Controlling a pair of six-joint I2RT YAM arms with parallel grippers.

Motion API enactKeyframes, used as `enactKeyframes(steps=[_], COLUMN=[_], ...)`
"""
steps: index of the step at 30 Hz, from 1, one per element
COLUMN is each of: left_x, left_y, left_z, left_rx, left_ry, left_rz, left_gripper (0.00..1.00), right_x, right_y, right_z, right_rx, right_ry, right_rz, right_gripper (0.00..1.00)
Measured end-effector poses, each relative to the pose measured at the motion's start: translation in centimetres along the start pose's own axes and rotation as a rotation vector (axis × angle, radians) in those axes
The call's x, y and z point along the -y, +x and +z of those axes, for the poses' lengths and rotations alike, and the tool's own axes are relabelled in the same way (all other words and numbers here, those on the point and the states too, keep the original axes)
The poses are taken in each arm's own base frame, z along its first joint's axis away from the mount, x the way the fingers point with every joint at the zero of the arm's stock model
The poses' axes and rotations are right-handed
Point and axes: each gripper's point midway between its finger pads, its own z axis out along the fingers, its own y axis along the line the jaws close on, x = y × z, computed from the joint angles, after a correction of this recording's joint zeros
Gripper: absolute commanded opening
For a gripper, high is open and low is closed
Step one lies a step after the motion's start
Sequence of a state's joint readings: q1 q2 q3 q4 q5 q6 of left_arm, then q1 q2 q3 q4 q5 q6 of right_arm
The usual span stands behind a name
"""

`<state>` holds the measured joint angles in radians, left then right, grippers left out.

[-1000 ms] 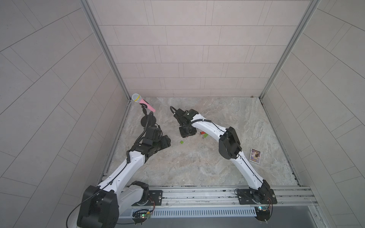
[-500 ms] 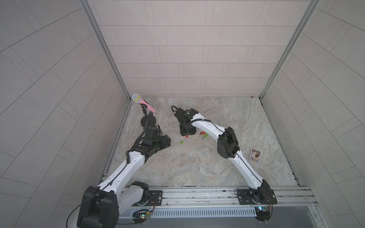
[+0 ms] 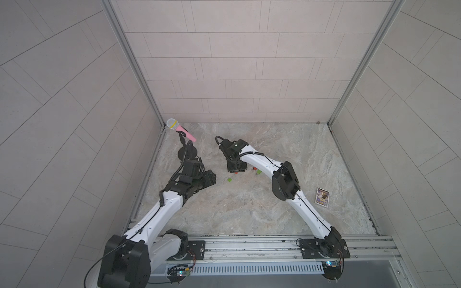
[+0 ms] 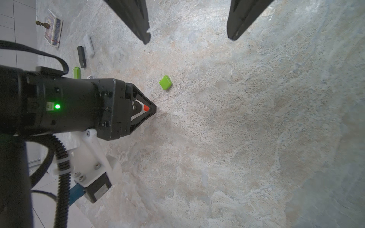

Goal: Close the usb drive cover
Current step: Move the cover to the center of the board.

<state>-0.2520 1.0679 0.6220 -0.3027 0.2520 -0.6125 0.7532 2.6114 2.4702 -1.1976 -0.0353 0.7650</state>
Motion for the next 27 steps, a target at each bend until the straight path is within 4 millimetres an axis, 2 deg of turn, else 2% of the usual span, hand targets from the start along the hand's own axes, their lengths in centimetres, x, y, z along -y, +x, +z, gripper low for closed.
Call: enactKeyframes(steps=[13,27], left_x=[0.02,-0.1], left_y=[0.15,0.21], left_z=[0.25,0.36], left_rx=[-0.013,-0.02], left_ry=[0.008,0.009], left_rz=[-0.005,-0.015], left_gripper=[0.69,0.69], right_x=[-0.2,-0.32], right_y=[-0.48,-0.04], right_z=[0.21,0.26], right_rx=[0.02,0.03], right_ry=[0.006,0.033], right_rz=[0.002,-0.008], right_gripper=[0.31,0.3])
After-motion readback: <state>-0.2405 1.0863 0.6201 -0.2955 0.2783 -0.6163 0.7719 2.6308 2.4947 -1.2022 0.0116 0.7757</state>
